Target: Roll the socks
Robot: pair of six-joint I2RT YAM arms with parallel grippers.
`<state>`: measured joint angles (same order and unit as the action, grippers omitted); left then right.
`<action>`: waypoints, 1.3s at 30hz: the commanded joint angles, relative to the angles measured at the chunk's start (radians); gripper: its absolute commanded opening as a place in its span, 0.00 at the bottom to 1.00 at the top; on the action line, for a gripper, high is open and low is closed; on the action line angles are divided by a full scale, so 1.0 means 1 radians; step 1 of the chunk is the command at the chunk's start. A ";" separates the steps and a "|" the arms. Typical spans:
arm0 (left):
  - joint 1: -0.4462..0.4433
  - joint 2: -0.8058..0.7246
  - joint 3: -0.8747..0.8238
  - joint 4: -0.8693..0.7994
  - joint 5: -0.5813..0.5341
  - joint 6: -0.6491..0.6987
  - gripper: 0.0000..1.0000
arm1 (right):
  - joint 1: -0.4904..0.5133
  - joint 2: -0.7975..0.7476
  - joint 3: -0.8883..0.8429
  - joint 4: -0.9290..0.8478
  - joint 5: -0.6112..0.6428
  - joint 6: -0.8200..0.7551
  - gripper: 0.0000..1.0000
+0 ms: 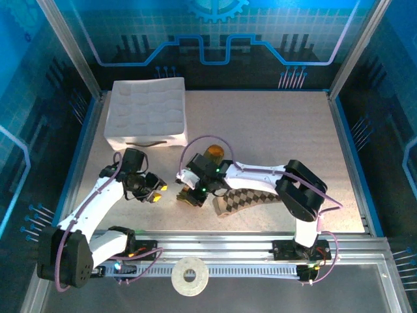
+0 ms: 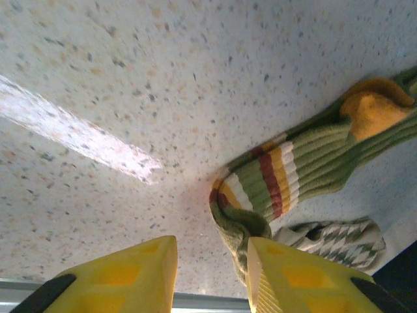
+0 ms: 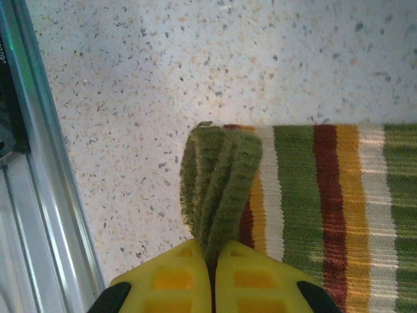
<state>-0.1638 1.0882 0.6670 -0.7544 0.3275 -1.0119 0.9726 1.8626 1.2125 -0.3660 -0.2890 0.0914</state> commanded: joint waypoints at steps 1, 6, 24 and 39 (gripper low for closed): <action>-0.057 -0.004 -0.015 0.036 0.044 -0.070 0.34 | -0.039 0.061 0.021 -0.068 -0.128 0.049 0.00; -0.164 0.050 -0.035 0.175 0.057 -0.178 0.33 | -0.082 0.104 0.033 -0.078 -0.176 0.072 0.00; -0.270 0.288 -0.053 0.475 0.055 -0.324 0.24 | -0.124 0.147 0.041 -0.066 -0.198 0.124 0.04; -0.269 0.394 -0.015 0.302 -0.094 -0.224 0.19 | 0.121 -0.390 -0.473 0.410 0.421 -0.312 0.62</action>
<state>-0.4278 1.4517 0.6437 -0.3500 0.2993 -1.2724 0.9833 1.5291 0.8173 -0.1223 -0.1123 0.0132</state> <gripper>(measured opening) 0.191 0.578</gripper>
